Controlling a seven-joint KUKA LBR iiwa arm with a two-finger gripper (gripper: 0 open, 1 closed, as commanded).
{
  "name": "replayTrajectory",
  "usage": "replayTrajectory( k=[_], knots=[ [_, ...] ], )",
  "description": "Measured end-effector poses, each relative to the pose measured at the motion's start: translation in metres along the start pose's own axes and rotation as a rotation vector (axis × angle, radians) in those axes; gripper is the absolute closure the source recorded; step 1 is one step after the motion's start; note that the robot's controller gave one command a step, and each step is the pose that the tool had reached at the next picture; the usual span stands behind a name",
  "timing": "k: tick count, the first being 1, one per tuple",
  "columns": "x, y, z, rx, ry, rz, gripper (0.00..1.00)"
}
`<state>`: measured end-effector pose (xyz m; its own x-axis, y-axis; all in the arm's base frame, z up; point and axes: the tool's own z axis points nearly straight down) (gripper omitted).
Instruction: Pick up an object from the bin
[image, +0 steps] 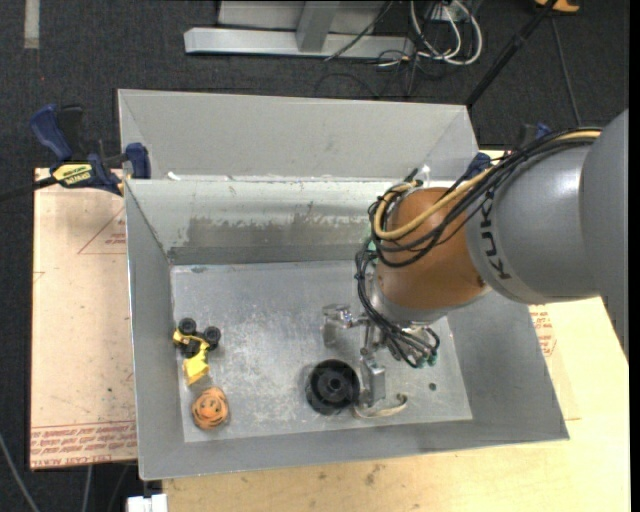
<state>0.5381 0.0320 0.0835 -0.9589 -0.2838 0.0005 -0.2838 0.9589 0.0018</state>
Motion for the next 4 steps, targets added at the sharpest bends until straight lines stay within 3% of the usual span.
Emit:
replayTrajectory(
  k=[1, 2, 3, 4],
  knots=[
    [0.008, 0.012, 0.007, 0.001, -0.002, -0.155, 0.00],
    [0.036, 0.038, 0.013, 0.002, -0.008, 0.005, 1.00],
    [0.036, 0.038, 0.013, 0.002, -0.008, 0.005, 1.00],
    [0.029, 0.039, -0.034, -0.001, 0.005, -0.005, 1.00]
  ],
)
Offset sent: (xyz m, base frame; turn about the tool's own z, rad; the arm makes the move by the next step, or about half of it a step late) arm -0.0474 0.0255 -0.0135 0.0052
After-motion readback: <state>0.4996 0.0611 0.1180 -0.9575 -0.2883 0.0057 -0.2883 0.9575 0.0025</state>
